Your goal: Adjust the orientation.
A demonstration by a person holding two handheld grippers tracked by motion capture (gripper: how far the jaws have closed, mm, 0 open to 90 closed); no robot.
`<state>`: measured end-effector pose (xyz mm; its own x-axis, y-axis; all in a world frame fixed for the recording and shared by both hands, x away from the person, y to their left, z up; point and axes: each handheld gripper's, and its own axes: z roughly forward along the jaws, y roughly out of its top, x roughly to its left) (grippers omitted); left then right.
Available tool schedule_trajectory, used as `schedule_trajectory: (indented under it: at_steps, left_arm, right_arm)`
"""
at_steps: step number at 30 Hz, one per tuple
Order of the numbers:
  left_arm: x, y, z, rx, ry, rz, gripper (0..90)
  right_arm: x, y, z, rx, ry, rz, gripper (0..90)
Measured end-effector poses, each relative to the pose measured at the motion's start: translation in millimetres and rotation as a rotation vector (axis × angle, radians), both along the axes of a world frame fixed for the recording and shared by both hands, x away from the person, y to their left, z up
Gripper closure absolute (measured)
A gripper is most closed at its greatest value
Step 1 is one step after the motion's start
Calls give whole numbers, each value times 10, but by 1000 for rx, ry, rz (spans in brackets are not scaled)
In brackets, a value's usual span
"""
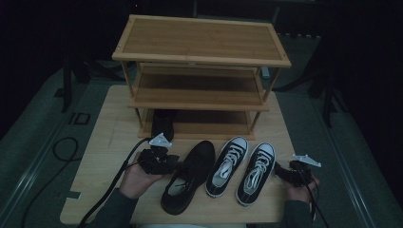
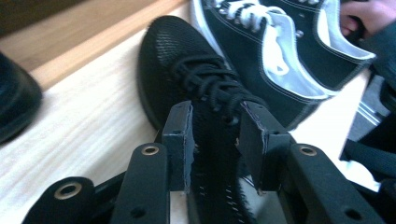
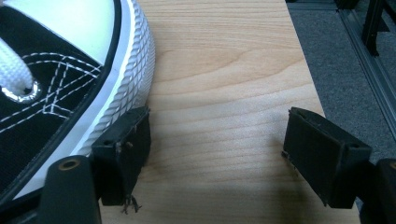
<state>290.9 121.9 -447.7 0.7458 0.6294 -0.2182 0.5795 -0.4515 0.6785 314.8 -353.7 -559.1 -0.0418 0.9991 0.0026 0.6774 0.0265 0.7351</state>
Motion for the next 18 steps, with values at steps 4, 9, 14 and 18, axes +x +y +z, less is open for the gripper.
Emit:
schedule_trajectory:
  at_steps: [4, 9, 14, 18]
  left_arm:
    - [-70, -49, -10, 8, 16, -36, 639]
    - [-64, -154, -144, 135, 18, -20, 691]
    - [-50, -160, -161, 179, -5, -7, 866]
    - [-18, -69, -115, 249, -57, 74, 874]
  right_arm:
    - [1, 0, 0, 1, 0, 0, 228]
    - [2, 0, 0, 1, 0, 0, 228]
    - [2, -1, 0, 1, 0, 1, 228]
    - [2, 0, 0, 1, 0, 1, 228]
